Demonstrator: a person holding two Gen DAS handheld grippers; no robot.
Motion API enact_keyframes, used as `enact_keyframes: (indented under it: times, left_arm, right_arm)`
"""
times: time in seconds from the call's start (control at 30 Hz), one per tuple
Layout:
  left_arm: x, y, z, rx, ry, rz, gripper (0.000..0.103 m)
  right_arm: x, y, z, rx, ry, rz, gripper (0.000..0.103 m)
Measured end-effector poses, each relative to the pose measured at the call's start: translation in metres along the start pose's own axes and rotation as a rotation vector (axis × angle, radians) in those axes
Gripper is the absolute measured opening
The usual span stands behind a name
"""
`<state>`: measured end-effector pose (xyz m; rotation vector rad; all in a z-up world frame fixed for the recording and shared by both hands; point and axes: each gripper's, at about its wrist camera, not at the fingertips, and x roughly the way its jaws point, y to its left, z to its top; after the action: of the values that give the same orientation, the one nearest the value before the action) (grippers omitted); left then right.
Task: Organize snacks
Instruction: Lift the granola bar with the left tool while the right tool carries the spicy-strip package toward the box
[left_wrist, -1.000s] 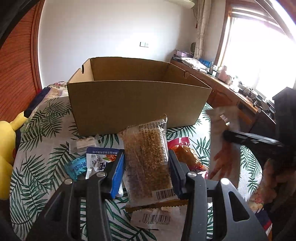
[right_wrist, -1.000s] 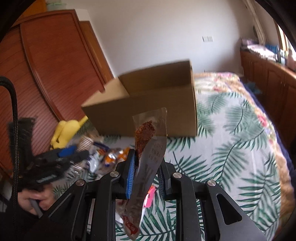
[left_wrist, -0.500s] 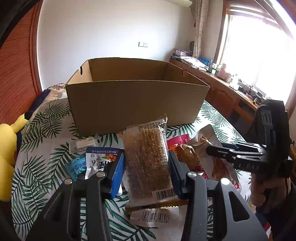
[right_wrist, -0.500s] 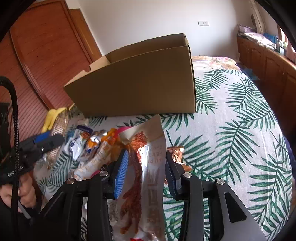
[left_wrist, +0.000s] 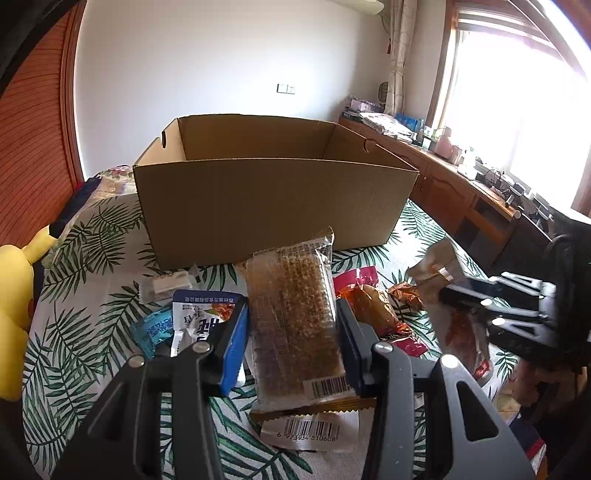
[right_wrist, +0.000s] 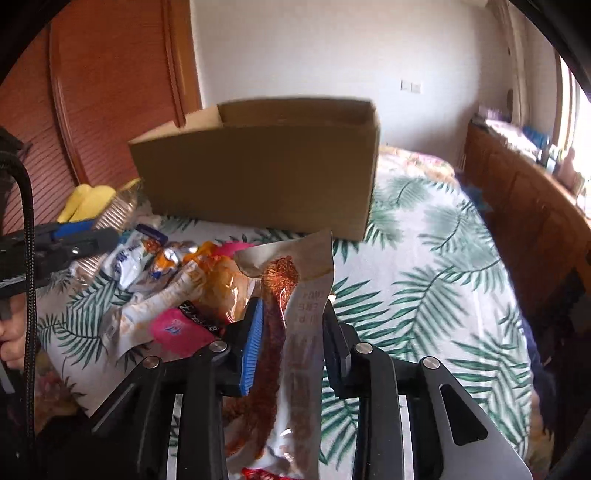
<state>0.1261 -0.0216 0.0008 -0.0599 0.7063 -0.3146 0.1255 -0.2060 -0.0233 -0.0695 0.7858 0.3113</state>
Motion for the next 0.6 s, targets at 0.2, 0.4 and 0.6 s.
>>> enact_keyframes:
  times: [0.2,0.4,0.6]
  left_arm:
    - [-0.001,-0.006,0.001,0.009,0.001,-0.010,0.044]
    - [-0.004,-0.011,0.008,0.023,-0.013,-0.020,0.044]
    - [-0.010,-0.011,0.031,0.039,-0.042,-0.034,0.044]
  right_arm:
    - [-0.032,-0.015,0.012,0.026,-0.087,0.036,0.028]
    - [-0.048,-0.022,0.032,0.032,-0.125,0.031,0.028]
    - [-0.055,-0.017,0.057,0.019,-0.155,0.047,0.028]
